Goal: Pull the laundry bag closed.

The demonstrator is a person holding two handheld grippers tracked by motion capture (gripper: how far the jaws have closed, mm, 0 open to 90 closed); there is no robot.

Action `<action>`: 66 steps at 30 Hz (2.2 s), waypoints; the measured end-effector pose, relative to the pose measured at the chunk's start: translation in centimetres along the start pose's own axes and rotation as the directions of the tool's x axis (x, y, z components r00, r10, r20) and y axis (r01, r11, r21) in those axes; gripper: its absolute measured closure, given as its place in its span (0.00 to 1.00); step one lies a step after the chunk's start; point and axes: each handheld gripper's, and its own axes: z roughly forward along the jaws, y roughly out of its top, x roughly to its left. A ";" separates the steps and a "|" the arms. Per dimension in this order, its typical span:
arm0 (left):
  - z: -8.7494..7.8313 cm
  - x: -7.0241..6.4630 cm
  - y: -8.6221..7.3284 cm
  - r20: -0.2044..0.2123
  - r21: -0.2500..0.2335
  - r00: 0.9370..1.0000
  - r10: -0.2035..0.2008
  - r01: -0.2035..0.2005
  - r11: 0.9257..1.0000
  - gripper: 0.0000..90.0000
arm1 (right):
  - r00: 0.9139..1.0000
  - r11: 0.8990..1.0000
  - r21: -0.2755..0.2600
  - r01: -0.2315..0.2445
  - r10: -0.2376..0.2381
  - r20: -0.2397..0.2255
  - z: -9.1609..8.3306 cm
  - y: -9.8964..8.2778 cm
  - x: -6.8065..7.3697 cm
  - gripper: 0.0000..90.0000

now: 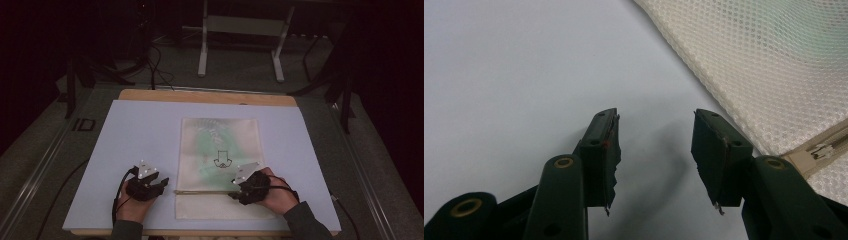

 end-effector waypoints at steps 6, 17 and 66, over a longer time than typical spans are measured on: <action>0.0 0.0 0.0 0.000 -0.002 1.000 -0.001 0.001 1.000 0.59 | 1.000 1.000 -0.008 0.006 -0.007 -0.011 0.4 0.5 0.2 0.59; 0.0 0.0 0.0 0.001 -0.001 1.000 0.001 -0.001 1.000 0.59 | 0.999 1.000 -0.008 0.025 -0.025 -0.023 0.8 1.3 0.4 0.59; 0.0 0.1 0.0 0.006 0.000 1.000 0.001 -0.001 1.000 0.58 | 0.991 0.995 -0.006 0.101 -0.101 -0.091 3.0 5.1 1.0 0.61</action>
